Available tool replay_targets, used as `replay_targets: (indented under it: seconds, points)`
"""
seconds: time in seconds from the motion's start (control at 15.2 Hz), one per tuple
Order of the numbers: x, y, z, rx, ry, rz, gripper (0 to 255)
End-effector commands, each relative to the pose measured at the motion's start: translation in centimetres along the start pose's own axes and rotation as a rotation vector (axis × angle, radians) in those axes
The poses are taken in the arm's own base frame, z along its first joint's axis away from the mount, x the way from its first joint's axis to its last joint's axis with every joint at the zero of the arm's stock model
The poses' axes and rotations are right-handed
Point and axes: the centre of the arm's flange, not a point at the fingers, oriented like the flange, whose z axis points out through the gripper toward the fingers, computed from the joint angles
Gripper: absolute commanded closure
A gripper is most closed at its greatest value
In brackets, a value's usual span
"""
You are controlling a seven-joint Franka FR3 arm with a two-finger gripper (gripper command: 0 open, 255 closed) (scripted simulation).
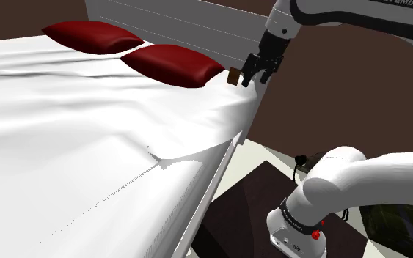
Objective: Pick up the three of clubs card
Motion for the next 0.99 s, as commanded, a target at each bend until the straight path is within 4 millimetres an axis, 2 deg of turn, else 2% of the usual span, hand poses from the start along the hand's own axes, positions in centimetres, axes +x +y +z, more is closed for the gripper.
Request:
replay_targets:
  seconds: [0.0,0.46,0.92]
  points:
    - [0.0,0.0,0.0,0.000,0.000,0.000,0]
    - [5.7,0.2,4.6,-0.094,0.150,0.257,0]
    - [11.8,2.3,8.3,-0.189,0.300,0.514,0]
